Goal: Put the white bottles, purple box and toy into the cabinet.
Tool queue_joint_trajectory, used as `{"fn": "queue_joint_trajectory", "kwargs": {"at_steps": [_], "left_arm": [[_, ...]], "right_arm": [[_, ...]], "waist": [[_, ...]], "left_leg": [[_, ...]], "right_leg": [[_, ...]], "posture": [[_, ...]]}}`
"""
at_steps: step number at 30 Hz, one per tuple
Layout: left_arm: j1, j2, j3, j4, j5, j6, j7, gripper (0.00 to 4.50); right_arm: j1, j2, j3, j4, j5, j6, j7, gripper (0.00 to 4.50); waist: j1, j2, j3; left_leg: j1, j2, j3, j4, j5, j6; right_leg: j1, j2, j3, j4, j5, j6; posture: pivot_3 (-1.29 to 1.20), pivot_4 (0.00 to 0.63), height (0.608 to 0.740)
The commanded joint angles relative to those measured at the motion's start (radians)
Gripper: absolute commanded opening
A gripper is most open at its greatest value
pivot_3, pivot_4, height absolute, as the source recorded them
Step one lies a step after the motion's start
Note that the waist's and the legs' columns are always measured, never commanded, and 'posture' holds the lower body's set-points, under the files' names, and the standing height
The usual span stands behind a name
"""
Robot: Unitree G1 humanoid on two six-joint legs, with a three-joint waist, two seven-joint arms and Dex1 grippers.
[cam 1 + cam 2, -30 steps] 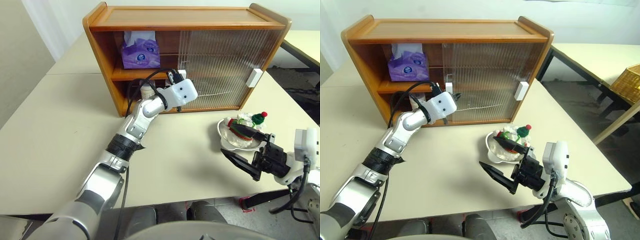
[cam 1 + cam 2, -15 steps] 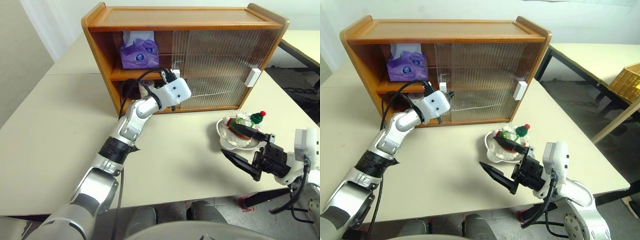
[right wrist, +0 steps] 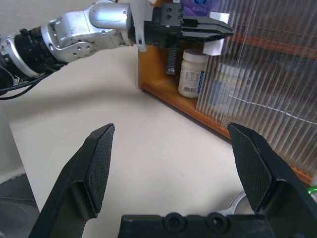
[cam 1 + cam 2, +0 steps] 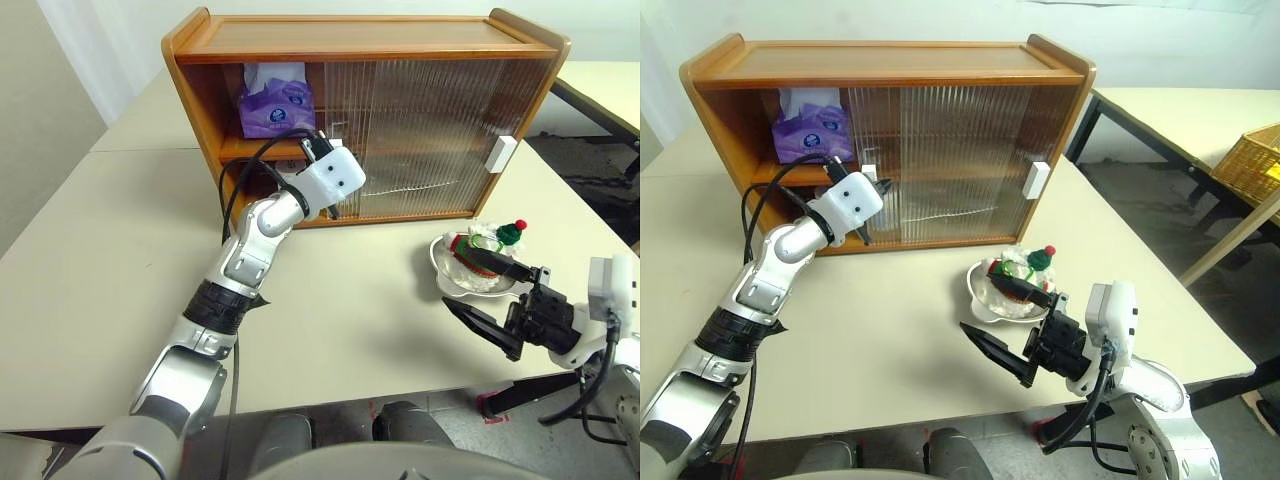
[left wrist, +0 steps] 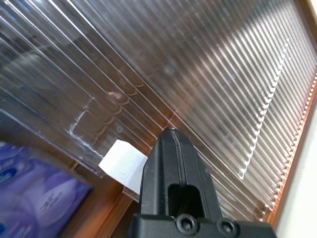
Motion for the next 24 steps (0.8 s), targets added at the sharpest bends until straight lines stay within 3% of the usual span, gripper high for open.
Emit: {"fn": "queue_joint_trajectory", "kwargs": {"at_steps": [1,24], "left_arm": [[0.027,0.028,0.056,-0.023,-0.002,0.058,0.017,0.03],[0.130,0.157,0.135,-0.157,-0.027,0.150,0.007,0.03]], "right_arm": [[-0.003,-0.007,-0.003,0.001,-0.004,-0.003,0.005,4.50],[-0.042,0.002,-0.010,0.042,0.009,-0.010,0.030,4.50]], "waist": [[0.000,0.000,0.000],[0.003,0.000,0.000]], "left_leg": [[0.000,0.000,0.000,0.000,0.000,0.000],[0.000,0.000,-0.002,-0.001,0.001,-0.001]], "right_leg": [[0.000,0.000,0.000,0.000,0.000,0.000],[-0.001,0.000,0.000,0.002,0.002,-0.003]], "posture": [[0.00,0.000,0.740],[0.04,0.000,0.740]]}}
